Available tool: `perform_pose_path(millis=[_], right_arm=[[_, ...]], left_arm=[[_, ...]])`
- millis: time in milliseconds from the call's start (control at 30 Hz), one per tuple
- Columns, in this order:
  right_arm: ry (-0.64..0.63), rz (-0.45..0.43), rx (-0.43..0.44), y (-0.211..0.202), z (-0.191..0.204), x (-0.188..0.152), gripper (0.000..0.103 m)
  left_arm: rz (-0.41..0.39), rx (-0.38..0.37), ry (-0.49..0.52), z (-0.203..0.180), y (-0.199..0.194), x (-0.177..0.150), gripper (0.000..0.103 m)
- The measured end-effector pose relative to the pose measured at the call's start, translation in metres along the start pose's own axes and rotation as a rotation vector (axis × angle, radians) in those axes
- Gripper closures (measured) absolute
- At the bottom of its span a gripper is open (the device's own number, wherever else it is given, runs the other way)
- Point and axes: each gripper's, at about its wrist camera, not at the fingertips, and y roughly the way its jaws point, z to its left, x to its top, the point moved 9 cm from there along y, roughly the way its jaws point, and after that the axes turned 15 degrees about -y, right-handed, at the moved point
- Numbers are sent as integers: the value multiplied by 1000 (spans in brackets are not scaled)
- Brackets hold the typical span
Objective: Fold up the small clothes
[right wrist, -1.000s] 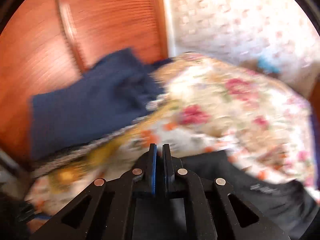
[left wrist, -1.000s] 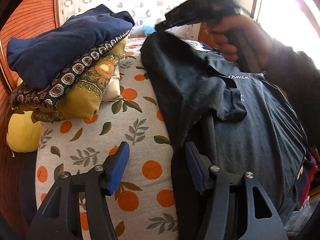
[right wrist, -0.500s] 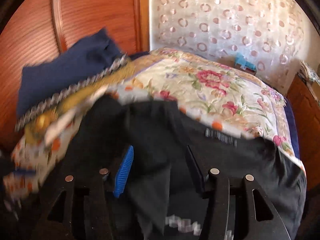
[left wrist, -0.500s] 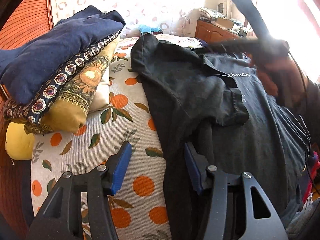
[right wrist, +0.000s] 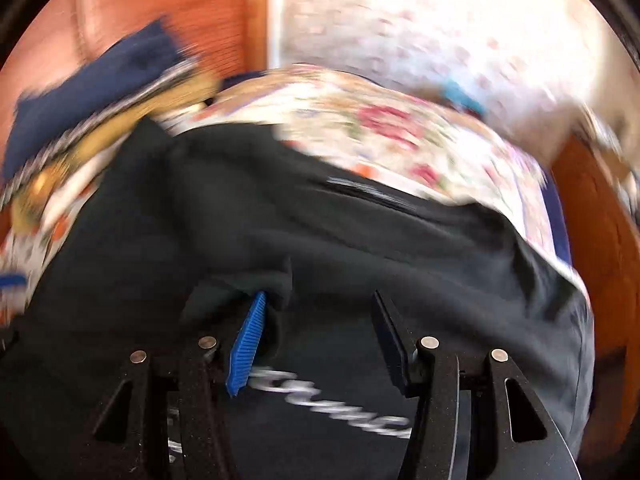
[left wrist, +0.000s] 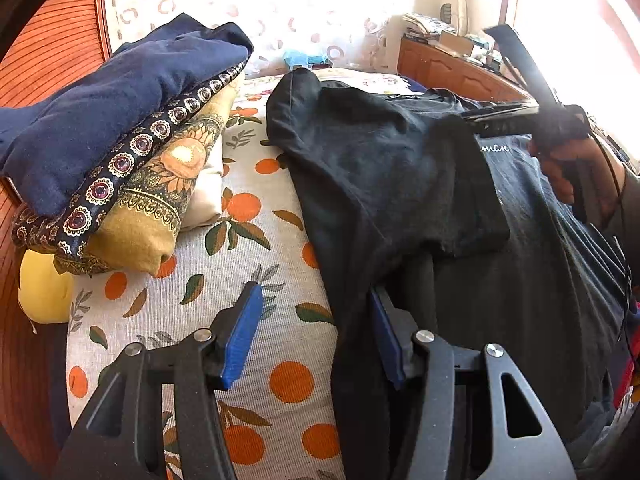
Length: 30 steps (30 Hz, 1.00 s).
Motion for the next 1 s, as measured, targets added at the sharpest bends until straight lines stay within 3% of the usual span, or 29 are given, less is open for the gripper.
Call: perform_pose_path(millis=[100,233,267,333,433,633,867,1000], right_arm=[[63,4,11,-1,-22,-16,47],[68,-20,35,-12,-15,-24,47],[66,-27,50,-15,-12,-24,47],[47,-41,62,-21,-7,-22,47],[27,-66,82,-35,2,-21,47],[8,-105,92,-64,-3,-41,47],[56,-132,83,-103,-13,-81,47],[93,-148,61,-130,-21,-111,47]], left_arm=[[-3,3,-3,0,-2,-1,48],[-8,11,-6,0,-6,-5,48],[-10,8,-4,-1,-6,-5,52],[-13,-13,-5,-3,-6,-4,77],[-31,-24,-21,-2,-13,-1,94],[-80,0,-63,18,-34,8,95],[-88,55,-70,40,-34,9,96],[-75,46,-85,44,-39,5,96]])
